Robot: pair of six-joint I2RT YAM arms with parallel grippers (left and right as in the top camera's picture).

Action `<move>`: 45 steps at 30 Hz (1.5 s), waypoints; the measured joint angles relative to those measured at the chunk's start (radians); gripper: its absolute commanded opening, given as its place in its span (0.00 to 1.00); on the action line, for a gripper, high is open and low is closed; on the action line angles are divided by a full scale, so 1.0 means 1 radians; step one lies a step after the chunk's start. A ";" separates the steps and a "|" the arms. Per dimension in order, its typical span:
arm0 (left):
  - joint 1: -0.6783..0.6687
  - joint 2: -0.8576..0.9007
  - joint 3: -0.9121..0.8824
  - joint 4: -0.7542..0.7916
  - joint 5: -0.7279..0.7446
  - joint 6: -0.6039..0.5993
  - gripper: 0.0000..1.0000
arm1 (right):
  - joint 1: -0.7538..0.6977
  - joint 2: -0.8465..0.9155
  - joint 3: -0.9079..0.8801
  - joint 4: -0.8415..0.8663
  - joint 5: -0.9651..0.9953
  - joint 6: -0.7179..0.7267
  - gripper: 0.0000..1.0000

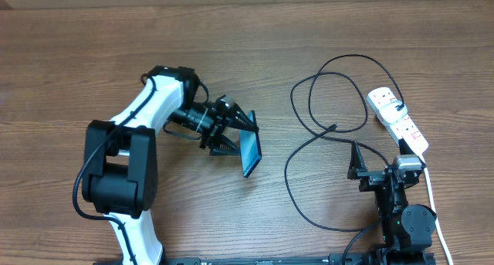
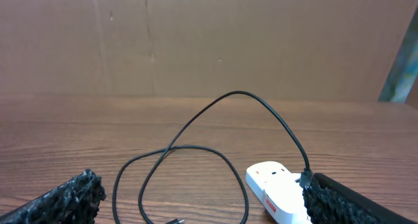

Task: Plug charger to phone and switch on socket
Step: 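Lift the phone with the left gripper and tilt it upright, then move the right gripper toward the phone held by the left gripper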

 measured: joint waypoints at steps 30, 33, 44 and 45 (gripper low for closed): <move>0.066 0.000 0.001 0.041 -0.084 0.048 0.32 | 0.000 0.000 0.000 -0.030 -0.813 0.457 1.00; 0.066 0.000 0.001 0.045 -0.084 0.024 0.31 | 0.000 0.000 0.000 -0.029 -0.952 0.588 1.00; 0.066 0.000 0.002 0.111 0.001 -0.074 0.31 | 0.000 0.000 0.000 0.122 -0.961 0.834 0.99; 0.066 0.000 0.002 0.111 0.005 -0.076 0.31 | 0.000 0.000 0.001 0.080 -0.957 0.831 0.99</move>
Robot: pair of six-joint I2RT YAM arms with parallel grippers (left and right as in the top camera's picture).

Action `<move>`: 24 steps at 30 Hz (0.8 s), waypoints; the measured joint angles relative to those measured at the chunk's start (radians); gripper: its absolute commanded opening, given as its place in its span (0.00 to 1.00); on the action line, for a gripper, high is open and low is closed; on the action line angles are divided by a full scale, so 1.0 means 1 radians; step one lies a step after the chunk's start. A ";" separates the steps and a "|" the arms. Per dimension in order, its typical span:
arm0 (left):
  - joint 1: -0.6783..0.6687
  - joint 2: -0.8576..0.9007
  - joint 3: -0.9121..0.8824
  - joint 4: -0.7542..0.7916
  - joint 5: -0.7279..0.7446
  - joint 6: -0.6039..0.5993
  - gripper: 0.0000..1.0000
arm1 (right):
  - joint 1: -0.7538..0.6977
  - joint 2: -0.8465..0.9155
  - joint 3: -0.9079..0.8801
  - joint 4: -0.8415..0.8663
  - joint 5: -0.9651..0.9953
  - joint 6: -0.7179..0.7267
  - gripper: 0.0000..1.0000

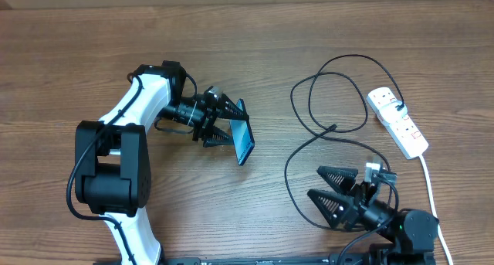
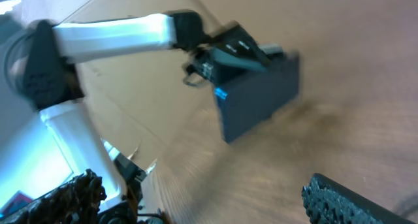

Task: Plug charger to phone and switch on socket
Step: 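Move the right gripper toward the phone held by the left gripper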

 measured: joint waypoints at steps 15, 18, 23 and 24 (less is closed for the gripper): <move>0.000 0.000 0.000 -0.003 0.023 -0.019 0.32 | 0.058 0.330 0.362 -0.574 0.031 -0.044 1.00; 0.000 0.000 0.000 -0.003 0.024 -0.019 0.31 | 0.065 0.369 0.410 -0.450 0.030 -0.057 1.00; 0.000 0.000 0.000 -0.003 0.031 -0.019 0.32 | 0.090 0.424 0.416 -0.197 0.179 -0.124 1.00; 0.000 0.000 0.000 -0.002 0.034 -0.019 0.32 | 0.111 0.440 0.418 -0.169 0.226 -0.139 1.00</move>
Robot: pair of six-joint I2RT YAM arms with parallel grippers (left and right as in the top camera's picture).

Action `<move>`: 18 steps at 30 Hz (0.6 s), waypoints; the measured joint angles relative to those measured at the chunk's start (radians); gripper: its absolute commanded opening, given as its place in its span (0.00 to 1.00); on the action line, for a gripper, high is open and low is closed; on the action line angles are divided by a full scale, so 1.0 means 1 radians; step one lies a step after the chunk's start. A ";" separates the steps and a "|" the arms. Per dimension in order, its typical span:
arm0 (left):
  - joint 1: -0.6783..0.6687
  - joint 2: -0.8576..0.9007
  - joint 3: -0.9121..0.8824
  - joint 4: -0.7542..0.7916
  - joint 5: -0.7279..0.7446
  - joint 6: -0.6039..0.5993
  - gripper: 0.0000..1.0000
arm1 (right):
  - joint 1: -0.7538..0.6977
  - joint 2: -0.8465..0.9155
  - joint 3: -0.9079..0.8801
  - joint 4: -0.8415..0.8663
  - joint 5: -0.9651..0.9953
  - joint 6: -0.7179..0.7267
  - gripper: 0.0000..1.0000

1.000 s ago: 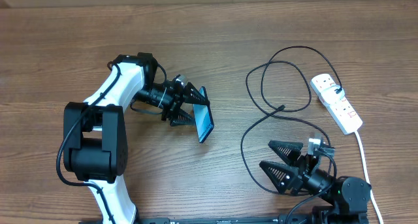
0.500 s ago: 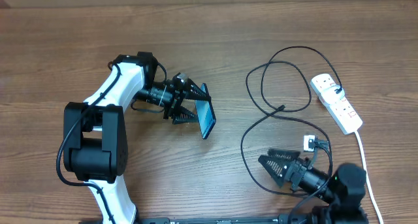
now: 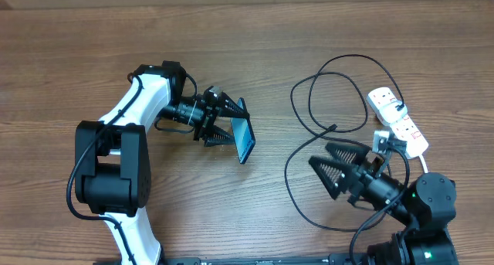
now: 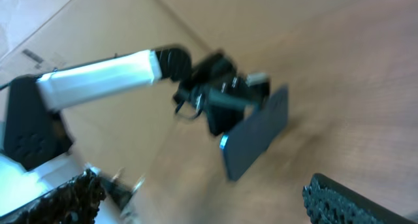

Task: Plug charger to phone and switch on socket
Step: 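Move the right gripper toward the phone held by the left gripper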

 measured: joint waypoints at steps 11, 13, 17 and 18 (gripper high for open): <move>0.000 0.000 0.000 0.000 0.032 -0.003 0.32 | 0.604 0.343 0.021 0.051 0.639 -0.056 1.00; 0.000 0.000 0.000 -0.001 0.033 -0.003 0.32 | 0.750 0.411 0.043 0.070 0.821 -0.051 1.00; 0.000 0.000 0.000 0.000 0.034 -0.003 0.32 | 0.947 0.552 0.063 0.203 1.141 -0.043 0.99; 0.000 0.000 0.000 0.000 0.034 -0.003 0.32 | 0.965 0.585 0.065 0.241 1.184 -0.042 0.99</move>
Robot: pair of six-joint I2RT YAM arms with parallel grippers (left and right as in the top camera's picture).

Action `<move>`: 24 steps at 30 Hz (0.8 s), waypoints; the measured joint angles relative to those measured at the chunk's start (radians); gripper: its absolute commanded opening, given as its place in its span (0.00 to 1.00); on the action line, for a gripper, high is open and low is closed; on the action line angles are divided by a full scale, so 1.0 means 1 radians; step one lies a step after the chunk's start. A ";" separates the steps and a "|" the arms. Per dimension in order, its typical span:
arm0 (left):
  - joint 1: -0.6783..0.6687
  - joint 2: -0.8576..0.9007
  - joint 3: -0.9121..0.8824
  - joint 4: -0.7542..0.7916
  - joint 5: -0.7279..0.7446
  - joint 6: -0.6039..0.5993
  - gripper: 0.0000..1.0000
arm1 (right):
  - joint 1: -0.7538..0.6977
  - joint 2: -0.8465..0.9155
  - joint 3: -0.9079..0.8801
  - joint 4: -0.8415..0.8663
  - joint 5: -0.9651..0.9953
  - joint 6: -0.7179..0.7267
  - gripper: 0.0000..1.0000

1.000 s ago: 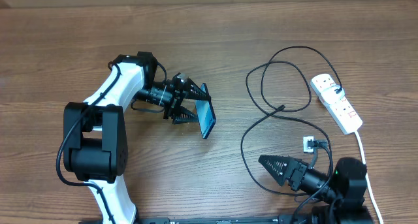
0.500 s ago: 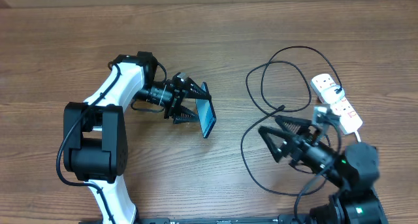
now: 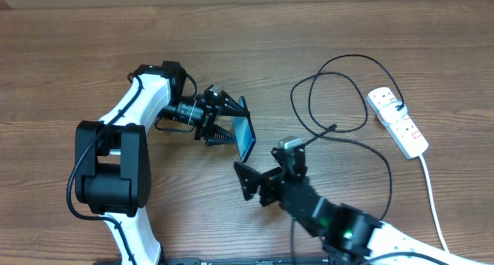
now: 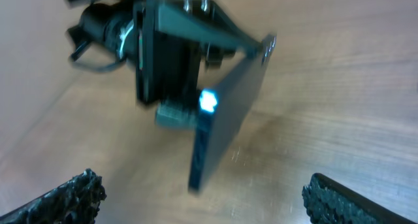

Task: Plug charger to phone and switch on socket
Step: 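Move the right gripper toward the phone held by the left gripper, then grasp the phone with the right gripper and release the left gripper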

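Observation:
The dark phone (image 3: 245, 137) is held tilted on edge above the table, with my left gripper (image 3: 234, 124) shut on it. In the right wrist view the phone (image 4: 228, 113) shows edge-on with a small lit spot, the left gripper (image 4: 166, 61) behind it. My right gripper (image 3: 248, 185) stands open and empty just below the phone's lower end, its fingertips (image 4: 68, 198) spread wide on either side. The black charger cable (image 3: 309, 103) lies looped to the right, its free plug (image 3: 333, 127) on the table. The white socket strip (image 3: 397, 122) lies at the far right.
The cable's loops (image 3: 289, 172) spread between the phone and the strip, close to my right arm (image 3: 324, 215). The strip's white lead (image 3: 431, 195) runs to the front edge. A cardboard wall borders the far side.
My right gripper has moved from beside the cable loops on the right to just below the phone, still open. The left gripper and the phone have not moved.
At first the left gripper held the phone lower and the right arm sat folded near the strip, facing the cable. Then the phone stood slightly further back and the right gripper faced left, open. It was then by the cable loops, and now sits under the phone.

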 measured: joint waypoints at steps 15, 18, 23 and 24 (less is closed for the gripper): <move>0.000 0.000 0.000 0.000 -0.007 0.000 0.33 | 0.016 0.370 0.057 0.284 0.171 -0.072 0.67; 0.000 0.000 0.000 0.000 -0.024 0.000 0.33 | 0.010 0.386 0.087 0.285 0.152 -0.092 0.64; 0.000 0.000 0.000 0.000 -0.045 0.000 0.32 | -0.029 0.386 0.116 0.289 0.115 -0.104 0.52; 0.000 0.000 0.000 0.000 -0.048 0.000 0.33 | -0.037 0.386 0.116 0.290 0.106 -0.104 0.50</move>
